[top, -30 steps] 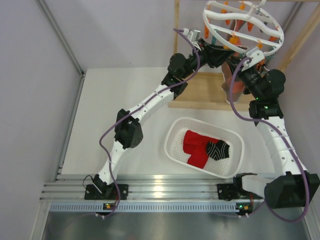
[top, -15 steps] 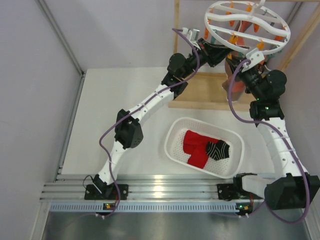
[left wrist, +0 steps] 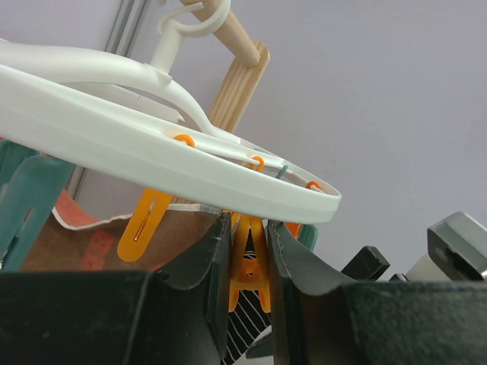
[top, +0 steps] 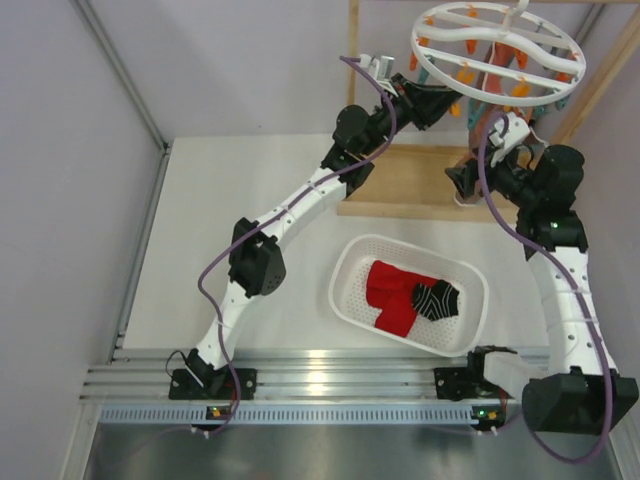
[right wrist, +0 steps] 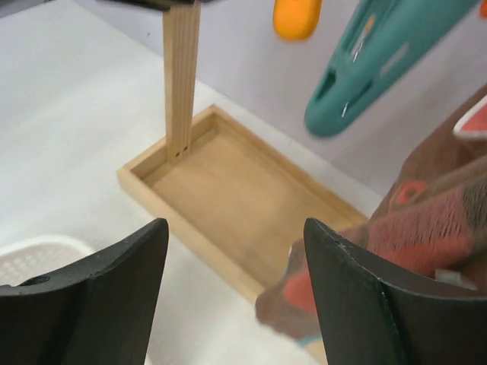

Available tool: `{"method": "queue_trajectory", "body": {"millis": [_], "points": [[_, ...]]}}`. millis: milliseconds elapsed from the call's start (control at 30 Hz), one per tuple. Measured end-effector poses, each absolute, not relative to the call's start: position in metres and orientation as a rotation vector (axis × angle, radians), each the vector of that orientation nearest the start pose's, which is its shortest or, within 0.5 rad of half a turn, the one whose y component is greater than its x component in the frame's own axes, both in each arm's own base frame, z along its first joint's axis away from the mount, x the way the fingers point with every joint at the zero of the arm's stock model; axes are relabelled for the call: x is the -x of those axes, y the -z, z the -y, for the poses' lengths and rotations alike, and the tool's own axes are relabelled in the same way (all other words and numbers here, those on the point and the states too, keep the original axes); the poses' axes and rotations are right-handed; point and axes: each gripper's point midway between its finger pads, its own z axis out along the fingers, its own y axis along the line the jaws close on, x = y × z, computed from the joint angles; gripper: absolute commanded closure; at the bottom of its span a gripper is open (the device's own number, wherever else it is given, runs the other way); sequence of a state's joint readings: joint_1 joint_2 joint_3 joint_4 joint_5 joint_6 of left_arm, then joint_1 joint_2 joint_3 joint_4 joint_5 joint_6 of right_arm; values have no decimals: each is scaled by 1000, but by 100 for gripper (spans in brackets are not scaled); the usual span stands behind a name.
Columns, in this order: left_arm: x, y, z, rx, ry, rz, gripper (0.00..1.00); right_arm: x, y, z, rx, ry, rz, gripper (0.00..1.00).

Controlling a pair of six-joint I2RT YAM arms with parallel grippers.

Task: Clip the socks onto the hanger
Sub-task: Open the clamp at the hanger.

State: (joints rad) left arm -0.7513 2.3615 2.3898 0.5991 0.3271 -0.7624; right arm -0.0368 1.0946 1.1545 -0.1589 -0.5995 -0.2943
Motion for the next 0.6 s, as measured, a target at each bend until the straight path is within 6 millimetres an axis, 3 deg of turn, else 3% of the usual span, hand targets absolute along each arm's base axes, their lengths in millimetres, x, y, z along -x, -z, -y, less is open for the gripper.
{"method": "queue_trajectory", "body": {"millis": [100,200,233,267,333,400,433,533,600], "points": [[-423,-477,508,-328,1530,-1047,100,-342,-343,-68,680,-297,-1606,27],[-423,-477,508,-328,1529,-1047,100,-315,-322,-75,794,-374,-1676,26],[-422,-477,509,-329,1529,-1047,100,-306,-314,-79,846,-406,-1696,7],[-423,-477,508,-329,1529,-1047,100,-298,-305,-82,890,-432,-1717,1],[-423,-477,508,-329,1529,-1046,100,-281,-283,-89,1007,-472,-1762,0],[-423,-477,508,-329,1528,-1046,100,-267,-257,-91,1097,-507,-1817,11],[-423,-477,508,-329,1528,-1046,100,-259,-241,-91,1137,-519,-1847,22],[-423,-477,508,-329,1528,-1046,100,-237,-198,-85,1225,-539,-1943,36],[-423,-477,508,-329,1528,-1046,100,-224,-175,-80,1278,-543,-2005,38]]}}
